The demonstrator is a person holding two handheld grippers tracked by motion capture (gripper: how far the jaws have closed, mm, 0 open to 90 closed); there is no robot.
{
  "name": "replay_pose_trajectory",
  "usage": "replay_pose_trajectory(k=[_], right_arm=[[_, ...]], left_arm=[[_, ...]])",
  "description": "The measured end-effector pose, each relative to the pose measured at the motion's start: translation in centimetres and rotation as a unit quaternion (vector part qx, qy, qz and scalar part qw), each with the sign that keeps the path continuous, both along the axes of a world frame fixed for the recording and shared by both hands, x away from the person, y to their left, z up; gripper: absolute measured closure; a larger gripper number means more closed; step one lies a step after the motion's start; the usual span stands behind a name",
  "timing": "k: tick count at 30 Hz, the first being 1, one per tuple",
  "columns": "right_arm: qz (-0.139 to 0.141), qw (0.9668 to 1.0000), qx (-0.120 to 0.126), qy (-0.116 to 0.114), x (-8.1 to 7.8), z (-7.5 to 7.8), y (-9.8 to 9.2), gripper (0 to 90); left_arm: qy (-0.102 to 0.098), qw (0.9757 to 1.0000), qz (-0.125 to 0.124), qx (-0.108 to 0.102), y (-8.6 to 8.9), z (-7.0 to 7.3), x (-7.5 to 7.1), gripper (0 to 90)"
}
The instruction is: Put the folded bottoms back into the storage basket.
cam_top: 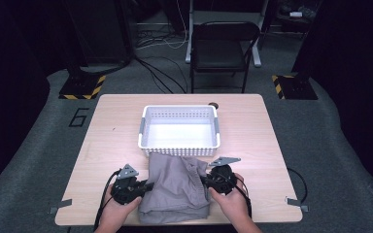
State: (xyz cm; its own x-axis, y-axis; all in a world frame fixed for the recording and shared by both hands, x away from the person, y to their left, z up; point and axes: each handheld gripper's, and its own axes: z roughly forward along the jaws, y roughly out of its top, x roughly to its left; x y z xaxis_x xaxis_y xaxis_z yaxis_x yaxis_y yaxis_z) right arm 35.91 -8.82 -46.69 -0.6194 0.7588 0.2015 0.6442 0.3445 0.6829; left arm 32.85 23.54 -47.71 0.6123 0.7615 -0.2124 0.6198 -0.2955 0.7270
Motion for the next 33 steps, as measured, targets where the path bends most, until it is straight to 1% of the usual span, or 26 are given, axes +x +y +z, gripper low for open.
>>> replay_pose_trajectory(k=[2,3,4,5,6,7,8,11,12,13,15,16,17,18,20,21,22,23,24,25,26,27,29,31,32,33], right_arm=[[0.000,1.0000,0.002,-0.002,-0.1,0.2,-0.1,79.3],[0.000,1.0000,0.004,-0.001,-0.1,0.3,-0.1,79.4],[-0.001,1.0000,0.005,-0.003,-0.2,0.4,-0.1,79.4],[0.002,0.9999,0.004,-0.009,-0.2,0.6,-0.1,79.3],[0.001,0.9999,0.006,-0.009,-0.4,0.9,-0.1,79.3],[0.001,0.9999,0.006,-0.009,-0.4,0.9,-0.1,79.3],[0.004,0.9998,0.005,-0.017,-0.4,1.3,-0.2,79.3],[0.003,0.9997,0.007,-0.022,-0.5,1.7,-0.3,79.3],[0.003,0.9996,0.010,-0.025,-0.5,2.0,-0.5,79.3],[0.000,0.9996,0.015,-0.022,-0.6,2.1,-0.5,79.3],[-0.001,0.9995,0.018,-0.026,-0.6,2.5,-0.8,79.3],[-0.003,0.9995,0.022,-0.023,-0.7,2.7,-0.8,79.3],[-0.003,0.9994,0.024,-0.024,-0.8,2.8,-0.9,79.2],[-0.002,0.9994,0.023,-0.025,-0.8,3.0,-1.0,79.3],[-0.002,0.9993,0.023,-0.030,-0.8,3.4,-1.0,79.3],[0.000,0.9992,0.021,-0.034,-0.8,3.6,-1.1,79.3],[-0.001,0.9992,0.022,-0.035,-0.9,3.8,-1.1,79.3],[0.000,0.9990,0.021,-0.039,-0.9,3.9,-1.1,79.3],[-0.001,0.9990,0.020,-0.040,-0.9,4.0,-1.1,79.3],[-0.001,0.9990,0.021,-0.040,-0.9,4.0,-1.2,79.2],[-0.002,0.9990,0.021,-0.039,-0.8,4.0,-1.2,79.3],[-0.002,0.9990,0.021,-0.039,-0.8,4.0,-1.3,79.3],[-0.001,0.9989,0.021,-0.041,-0.8,4.1,-1.3,79.2],[-0.002,0.9989,0.021,-0.041,-0.8,4.4,-1.2,79.2],[0.001,0.9988,0.020,-0.045,-0.7,4.6,-1.3,79.2],[-0.001,0.9988,0.021,-0.043,-0.8,4.7,-1.2,79.2]], left_arm=[[-0.003,1.0000,0.000,0.001,-0.1,0.2,-0.1,76.5],[-0.004,1.0000,-0.006,0.004,0.0,0.3,-0.1,76.5],[-0.008,1.0000,-0.004,0.004,-0.1,0.5,-0.2,76.5],[-0.006,1.0000,-0.005,0.003,-0.1,0.6,-0.3,76.5],[-0.009,0.9999,-0.004,0.003,-0.1,0.8,-0.4,76.5],[-0.009,0.9999,-0.005,0.000,-0.1,1.0,-0.4,76.5],[-0.010,0.9999,-0.005,-0.002,0.0,1.1,-0.4,76.5],[-0.002,0.9999,-0.004,-0.013,0.1,1.7,-0.5,76.5],[-0.005,0.9999,-0.007,-0.015,0.2,1.9,-0.5,76.5],[-0.002,0.9997,-0.006,-0.024,0.2,2.0,-0.5,76.5],[-0.007,0.9995,-0.006,-0.030,0.3,2.5,-0.6,76.5],[-0.010,0.9995,-0.006,-0.030,0.3,2.6,-0.6,76.5],[-0.008,0.9995,-0.008,-0.031,0.2,2.8,-0.7,76.5],[-0.013,0.9994,-0.005,-0.032,0.1,3.0,-0.7,76.5],[-0.015,0.9992,-0.007,-0.036,0.0,3.4,-0.7,76.5],[-0.016,0.9993,-0.004,-0.034,-0.1,3.6,-0.7,76.5],[-0.014,0.9992,-0.008,-0.036,-0.1,3.8,-0.7,76.5],[-0.018,0.9993,-0.006,-0.033,-0.1,3.9,-0.7,76.5],[-0.011,0.9992,-0.001,-0.038,-0.3,4.0,-0.7,76.5],[-0.016,0.9993,-0.007,-0.032,-0.3,4.1,-0.5,76.5],[-0.016,0.9994,-0.006,-0.029,-0.3,4.2,-0.5,76.5],[-0.011,0.9994,-0.003,-0.033,-0.4,4.2,-0.5,76.5],[-0.017,0.9995,-0.005,-0.026,-0.4,4.4,-0.5,76.5],[-0.018,0.9995,-0.007,-0.026,-0.4,4.7,-0.4,76.5],[-0.022,0.9994,-0.005,-0.026,-0.4,4.8,-0.4,76.5],[-0.020,0.9995,-0.003,-0.025,-0.4,5.0,-0.4,76.5]])
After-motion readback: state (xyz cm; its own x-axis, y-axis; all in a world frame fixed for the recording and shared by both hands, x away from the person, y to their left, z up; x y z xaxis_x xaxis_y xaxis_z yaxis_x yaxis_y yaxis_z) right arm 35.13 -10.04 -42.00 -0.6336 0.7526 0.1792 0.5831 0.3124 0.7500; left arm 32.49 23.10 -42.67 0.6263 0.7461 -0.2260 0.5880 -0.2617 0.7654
